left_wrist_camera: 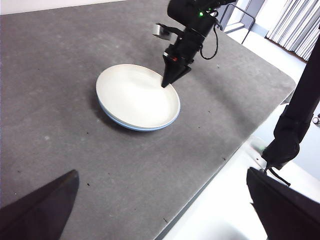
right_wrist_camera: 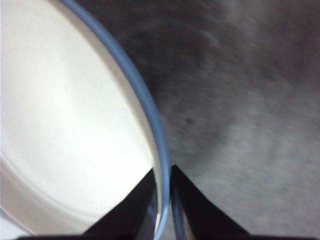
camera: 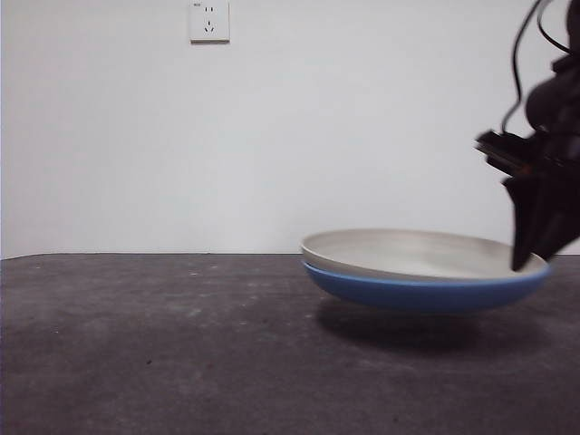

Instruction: Pick up the white plate, put it on the blue plate, put it on desk

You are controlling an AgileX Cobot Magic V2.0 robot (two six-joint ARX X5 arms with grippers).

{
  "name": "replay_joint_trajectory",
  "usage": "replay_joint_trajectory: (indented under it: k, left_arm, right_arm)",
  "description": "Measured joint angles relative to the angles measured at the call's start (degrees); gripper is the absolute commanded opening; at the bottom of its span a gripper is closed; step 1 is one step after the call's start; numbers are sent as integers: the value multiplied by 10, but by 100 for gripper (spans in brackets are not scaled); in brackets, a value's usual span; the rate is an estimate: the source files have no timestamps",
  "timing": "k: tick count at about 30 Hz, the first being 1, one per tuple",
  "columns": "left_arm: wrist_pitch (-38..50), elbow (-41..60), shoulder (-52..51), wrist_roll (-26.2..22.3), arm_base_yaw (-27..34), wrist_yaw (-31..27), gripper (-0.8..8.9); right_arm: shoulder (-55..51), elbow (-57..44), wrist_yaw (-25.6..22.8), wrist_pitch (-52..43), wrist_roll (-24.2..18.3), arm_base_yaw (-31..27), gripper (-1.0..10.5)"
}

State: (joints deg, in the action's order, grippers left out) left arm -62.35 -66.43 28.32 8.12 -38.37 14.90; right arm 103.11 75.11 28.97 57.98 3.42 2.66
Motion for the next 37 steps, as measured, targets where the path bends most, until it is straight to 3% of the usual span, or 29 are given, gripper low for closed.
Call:
replay_joint_trajectory:
  k: [17, 37]
  left_arm:
    - [0, 0, 0, -11, 0, 0, 564]
    - [0, 0, 0, -12, 0, 0, 564]
  right_arm:
    - [46, 10, 4, -68, 89, 126, 9]
    - [74, 10, 18, -103, 111, 138, 9]
